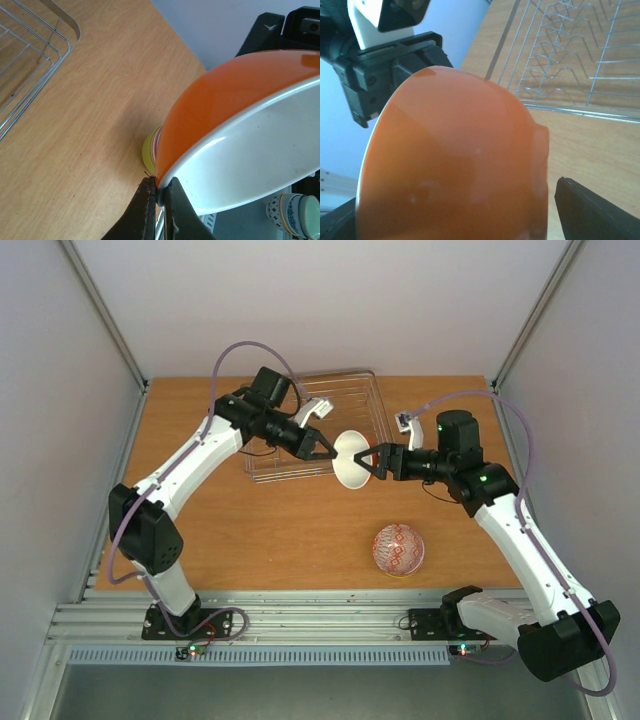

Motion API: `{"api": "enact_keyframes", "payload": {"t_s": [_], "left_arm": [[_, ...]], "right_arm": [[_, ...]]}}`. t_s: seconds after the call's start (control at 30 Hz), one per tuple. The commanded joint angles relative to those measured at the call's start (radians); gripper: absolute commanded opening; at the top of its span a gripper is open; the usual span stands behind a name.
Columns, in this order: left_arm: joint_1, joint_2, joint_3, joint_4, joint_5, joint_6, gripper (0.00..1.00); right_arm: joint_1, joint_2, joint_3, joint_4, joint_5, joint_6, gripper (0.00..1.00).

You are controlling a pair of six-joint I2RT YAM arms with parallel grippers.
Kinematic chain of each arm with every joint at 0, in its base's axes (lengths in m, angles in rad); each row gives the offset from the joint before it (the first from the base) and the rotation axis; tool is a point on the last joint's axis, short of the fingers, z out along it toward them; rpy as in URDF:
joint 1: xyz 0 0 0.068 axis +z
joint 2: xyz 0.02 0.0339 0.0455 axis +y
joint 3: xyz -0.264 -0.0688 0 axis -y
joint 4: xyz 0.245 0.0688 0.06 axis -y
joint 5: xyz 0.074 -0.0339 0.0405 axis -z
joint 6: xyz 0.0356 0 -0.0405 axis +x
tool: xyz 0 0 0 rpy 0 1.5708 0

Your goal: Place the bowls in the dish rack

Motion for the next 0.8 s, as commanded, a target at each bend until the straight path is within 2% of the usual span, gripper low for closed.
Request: {"api": "enact_keyframes", "payload": {"t_s": [0.0, 0.1, 0.3, 0.37, 0.5, 0.77], "left_arm": [[0.002, 0.026, 0.026, 0.041, 0.079, -0.022, 0.01], [0.001, 0.037, 0.023, 0.043, 0.087, -0.028, 0.01], [0.001, 0.048, 0.019, 0.044, 0.082, -0.03, 0.01], [0.001, 0.047, 0.017, 0.044, 0.058, -0.024, 0.01], [0.001, 0.041, 0.012, 0.041, -0.027, -0.011, 0.02], [0.001, -0.021, -0.009, 0.064, -0.264, 0.047, 0.44]], "right_arm": [[0.003, 0.01, -0.012, 0.05, -0.059, 0.014, 0.74], [0.003, 0.018, -0.012, 0.051, -0.055, 0.017, 0.51], [0.005, 0.025, -0.012, 0.056, -0.065, 0.018, 0.17], [0.005, 0.025, -0.011, 0.056, -0.066, 0.015, 0.03], [0.005, 0.029, 0.0, 0.036, -0.045, -0.002, 0.01], [0.008, 0.076, 0.083, -0.073, 0.051, -0.086, 0.01]]}}
